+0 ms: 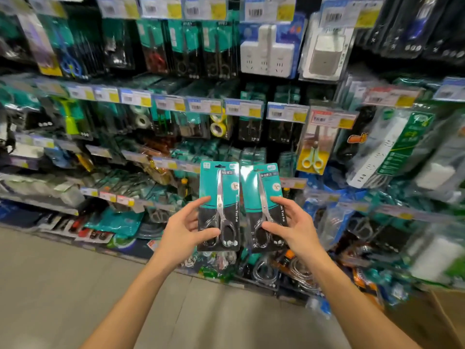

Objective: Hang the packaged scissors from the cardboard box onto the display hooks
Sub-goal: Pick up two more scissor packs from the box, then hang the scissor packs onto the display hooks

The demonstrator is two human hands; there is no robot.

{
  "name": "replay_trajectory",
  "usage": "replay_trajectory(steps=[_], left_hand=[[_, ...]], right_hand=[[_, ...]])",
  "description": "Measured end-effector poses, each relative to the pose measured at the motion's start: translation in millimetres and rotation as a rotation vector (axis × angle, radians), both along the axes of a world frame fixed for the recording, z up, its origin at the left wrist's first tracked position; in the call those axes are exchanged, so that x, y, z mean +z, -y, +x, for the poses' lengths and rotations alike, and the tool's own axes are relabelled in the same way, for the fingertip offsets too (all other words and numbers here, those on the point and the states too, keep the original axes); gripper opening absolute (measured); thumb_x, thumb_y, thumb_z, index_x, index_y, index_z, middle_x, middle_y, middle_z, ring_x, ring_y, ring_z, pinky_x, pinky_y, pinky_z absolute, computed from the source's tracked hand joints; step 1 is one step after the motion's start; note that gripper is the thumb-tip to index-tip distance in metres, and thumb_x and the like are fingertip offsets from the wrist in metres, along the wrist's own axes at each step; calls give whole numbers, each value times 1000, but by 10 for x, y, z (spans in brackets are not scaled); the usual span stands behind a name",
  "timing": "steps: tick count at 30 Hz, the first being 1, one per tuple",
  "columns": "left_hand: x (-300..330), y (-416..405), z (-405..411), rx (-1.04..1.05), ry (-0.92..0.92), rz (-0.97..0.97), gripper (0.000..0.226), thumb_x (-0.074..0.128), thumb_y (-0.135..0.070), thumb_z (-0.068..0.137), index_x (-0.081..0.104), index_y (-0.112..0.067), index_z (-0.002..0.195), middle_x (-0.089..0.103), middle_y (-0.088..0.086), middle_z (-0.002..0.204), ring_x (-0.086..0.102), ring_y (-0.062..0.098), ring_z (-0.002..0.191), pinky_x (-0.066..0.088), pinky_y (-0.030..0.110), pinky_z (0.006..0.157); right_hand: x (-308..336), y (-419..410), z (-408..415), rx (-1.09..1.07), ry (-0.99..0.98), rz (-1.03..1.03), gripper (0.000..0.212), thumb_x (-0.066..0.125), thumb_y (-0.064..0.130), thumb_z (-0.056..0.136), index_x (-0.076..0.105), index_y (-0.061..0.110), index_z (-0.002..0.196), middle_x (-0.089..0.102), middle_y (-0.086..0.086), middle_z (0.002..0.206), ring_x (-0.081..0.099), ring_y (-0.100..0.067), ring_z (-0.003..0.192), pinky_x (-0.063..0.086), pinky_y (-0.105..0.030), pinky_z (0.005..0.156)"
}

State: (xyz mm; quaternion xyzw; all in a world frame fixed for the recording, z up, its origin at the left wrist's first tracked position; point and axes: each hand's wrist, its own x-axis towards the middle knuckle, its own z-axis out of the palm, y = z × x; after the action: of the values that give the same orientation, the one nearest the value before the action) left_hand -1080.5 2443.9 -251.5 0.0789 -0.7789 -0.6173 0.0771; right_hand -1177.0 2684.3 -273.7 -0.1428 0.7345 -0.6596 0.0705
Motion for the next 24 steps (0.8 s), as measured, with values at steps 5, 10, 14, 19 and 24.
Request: replay_trajectory(steps=[5,10,14,19,24], left_hand=[[19,429,-416,-120,26,-2,67,83,-9,71,57,-39,124,54,-23,122,51,-19,106,42,5,92],[48,680,-721,-231,21,-34,67,85,-19,71,56,-48,125,53,-8,139,43,10,131,37,31,110],[26,753,-972,-252,19,-40,68,88,-23,66,58,-52,120,59,-2,133,49,16,129,41,37,109],[-13,783,-1265,-304,24,-40,72,89,-39,63,55,-52,125,59,-1,134,53,19,127,42,44,108],[-7,739,-1577,-339,16,-61,68,87,-20,69,57,-45,124,61,-3,131,56,12,122,44,37,108]], right_hand=[[108,292,-103,-142,-8,30,56,85,8,69,63,34,114,53,28,120,42,-3,125,34,-17,104],[192,451,-149,-244,-4,46,56,85,9,70,64,33,115,55,26,123,45,5,120,34,-21,106],[202,475,-201,-298,-17,57,55,85,7,69,65,33,114,57,28,121,47,27,105,39,-7,91],[187,452,-373,-346,-42,60,55,84,5,70,65,30,115,58,25,122,48,28,104,40,1,84],[200,399,-659,-359,-60,40,53,80,0,73,63,23,118,58,23,117,51,29,98,43,1,81]])
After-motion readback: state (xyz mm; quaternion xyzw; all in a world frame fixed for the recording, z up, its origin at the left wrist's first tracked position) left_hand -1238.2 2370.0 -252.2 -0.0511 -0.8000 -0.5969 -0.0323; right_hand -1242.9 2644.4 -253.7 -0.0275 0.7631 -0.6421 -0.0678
